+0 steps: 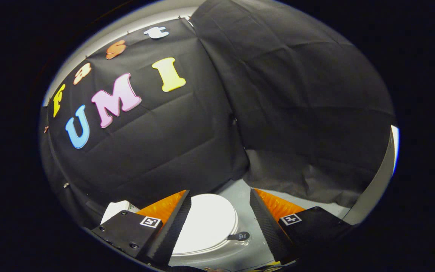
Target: Open the toilet lid.
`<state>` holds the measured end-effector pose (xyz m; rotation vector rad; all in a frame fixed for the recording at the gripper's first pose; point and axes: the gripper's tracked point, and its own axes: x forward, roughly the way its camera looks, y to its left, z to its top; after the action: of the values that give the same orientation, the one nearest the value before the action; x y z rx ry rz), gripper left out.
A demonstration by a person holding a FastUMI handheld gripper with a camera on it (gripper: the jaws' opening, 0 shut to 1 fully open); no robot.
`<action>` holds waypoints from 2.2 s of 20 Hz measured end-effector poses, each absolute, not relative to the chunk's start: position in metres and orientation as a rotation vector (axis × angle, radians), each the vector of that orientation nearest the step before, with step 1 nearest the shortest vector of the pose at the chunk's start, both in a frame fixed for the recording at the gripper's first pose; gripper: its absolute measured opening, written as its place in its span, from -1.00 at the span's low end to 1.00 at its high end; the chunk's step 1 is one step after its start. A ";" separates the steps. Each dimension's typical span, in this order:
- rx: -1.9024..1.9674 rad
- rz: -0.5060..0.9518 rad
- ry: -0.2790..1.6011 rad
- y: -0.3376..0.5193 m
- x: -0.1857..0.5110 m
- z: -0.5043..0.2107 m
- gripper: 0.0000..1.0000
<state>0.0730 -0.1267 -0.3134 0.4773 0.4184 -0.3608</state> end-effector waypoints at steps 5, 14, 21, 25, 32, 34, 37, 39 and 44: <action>0.662 -0.381 0.525 -0.136 0.073 -0.403 0.97; 1.115 -0.469 0.609 -0.137 0.065 -0.529 0.97; 1.344 -0.436 0.620 -0.110 0.071 -0.585 0.89; 1.417 -0.410 0.619 -0.093 0.076 -0.594 0.63; 1.529 -0.336 0.534 -0.079 0.087 -0.589 -0.67; 1.553 -0.343 0.516 -0.080 0.084 -0.589 -0.91; 1.498 -0.355 0.542 -0.077 0.082 -0.587 -0.90; 1.438 -0.367 0.581 -0.072 0.083 -0.580 -0.90; 1.248 -0.387 0.608 -0.066 0.094 -0.533 -0.90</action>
<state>0.0939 -0.0660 -0.5333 1.2478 0.6080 -0.3870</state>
